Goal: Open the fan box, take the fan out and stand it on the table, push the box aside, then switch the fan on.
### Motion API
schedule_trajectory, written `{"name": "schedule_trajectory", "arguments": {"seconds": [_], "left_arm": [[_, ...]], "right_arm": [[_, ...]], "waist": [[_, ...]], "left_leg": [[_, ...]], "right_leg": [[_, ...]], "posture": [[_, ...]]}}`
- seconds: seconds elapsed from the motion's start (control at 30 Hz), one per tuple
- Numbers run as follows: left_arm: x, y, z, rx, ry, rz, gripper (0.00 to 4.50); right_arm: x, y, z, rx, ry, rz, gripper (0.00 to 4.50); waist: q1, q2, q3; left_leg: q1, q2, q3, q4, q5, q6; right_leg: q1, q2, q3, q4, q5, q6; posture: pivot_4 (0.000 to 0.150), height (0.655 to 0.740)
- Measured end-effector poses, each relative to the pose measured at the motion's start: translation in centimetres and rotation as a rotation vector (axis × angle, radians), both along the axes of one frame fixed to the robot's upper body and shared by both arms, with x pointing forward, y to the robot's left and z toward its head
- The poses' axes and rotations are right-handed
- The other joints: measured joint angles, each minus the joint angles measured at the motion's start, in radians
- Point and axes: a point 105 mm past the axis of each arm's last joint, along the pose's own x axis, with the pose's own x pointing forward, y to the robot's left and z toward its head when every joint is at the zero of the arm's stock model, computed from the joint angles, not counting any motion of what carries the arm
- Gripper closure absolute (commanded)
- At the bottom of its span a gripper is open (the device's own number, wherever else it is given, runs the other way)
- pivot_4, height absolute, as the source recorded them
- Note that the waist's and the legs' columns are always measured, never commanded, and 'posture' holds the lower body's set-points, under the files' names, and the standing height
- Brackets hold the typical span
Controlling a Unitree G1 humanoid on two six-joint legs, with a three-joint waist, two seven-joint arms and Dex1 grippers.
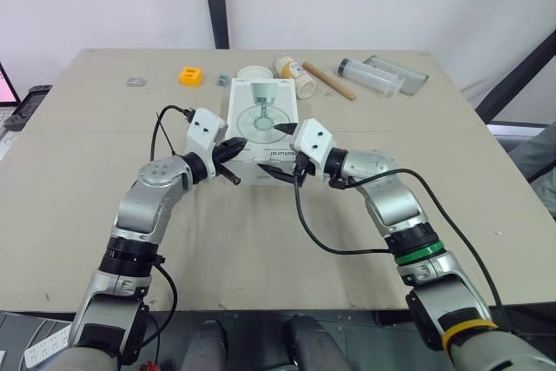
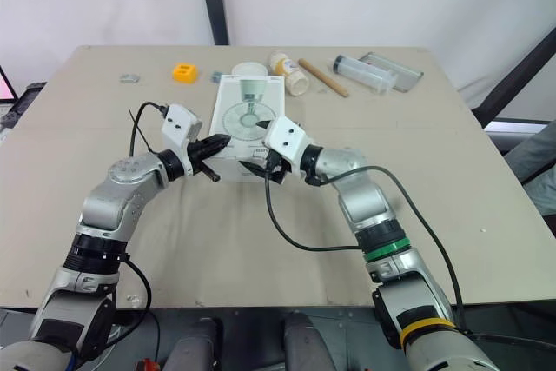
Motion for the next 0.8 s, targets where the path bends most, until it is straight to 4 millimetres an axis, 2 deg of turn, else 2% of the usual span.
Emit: {"name": "schedule_trajectory", "arguments": {"seconds": [0.33,0.8], "left_arm": [[0.0,-0.1,0.0,0.004,-0.006,0.002,4.49],[0.0,-0.1,-0.1,0.006,-0.008,0.002,4.49]], "right_arm": [[0.4,-0.2,-0.4,-0.011,-0.01,-0.021,0.0],[1.1,-0.4,1.2,0.012,-0.093,-0.05,0.0]], "waist": [[0.0,0.0,0.0],[0.0,0.0,0.0]], "left_leg": [[0.0,0.0,0.0,0.0,0.0,0.0],[0.0,0.0,0.0,0.0,0.0,0.0]], "right_leg": [[0.0,0.0,0.0,0.0,0.0,0.0],[0.0,0.0,0.0,0.0,0.0,0.0]], "posture": [[0.15,0.74],[0.15,0.74]]}}
